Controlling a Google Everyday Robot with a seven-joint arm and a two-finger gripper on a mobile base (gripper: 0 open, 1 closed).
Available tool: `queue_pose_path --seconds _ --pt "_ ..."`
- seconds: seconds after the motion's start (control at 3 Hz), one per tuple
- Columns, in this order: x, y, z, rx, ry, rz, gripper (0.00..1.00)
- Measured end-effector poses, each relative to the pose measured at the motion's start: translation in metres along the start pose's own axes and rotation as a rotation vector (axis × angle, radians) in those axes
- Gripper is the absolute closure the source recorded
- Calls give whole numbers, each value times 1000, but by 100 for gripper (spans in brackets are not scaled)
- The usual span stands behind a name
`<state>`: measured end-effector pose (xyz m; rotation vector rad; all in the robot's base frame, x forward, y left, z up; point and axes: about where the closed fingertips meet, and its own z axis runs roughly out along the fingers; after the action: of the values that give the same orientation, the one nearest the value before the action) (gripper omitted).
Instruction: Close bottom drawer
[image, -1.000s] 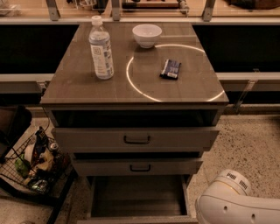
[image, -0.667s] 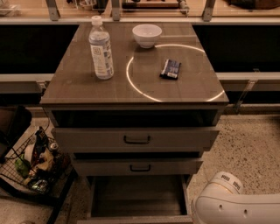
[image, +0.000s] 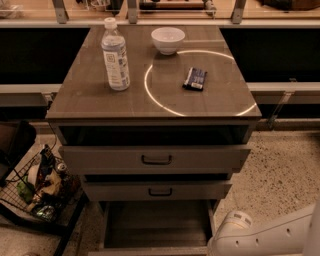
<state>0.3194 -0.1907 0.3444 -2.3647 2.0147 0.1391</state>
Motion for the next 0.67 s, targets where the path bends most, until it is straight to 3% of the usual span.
queue_pose_path --seconds 0.33,0.67 --pt "-21 4 67 -63 -29 -83 100" --pt "-33 7 96 -90 -36 -124 100"
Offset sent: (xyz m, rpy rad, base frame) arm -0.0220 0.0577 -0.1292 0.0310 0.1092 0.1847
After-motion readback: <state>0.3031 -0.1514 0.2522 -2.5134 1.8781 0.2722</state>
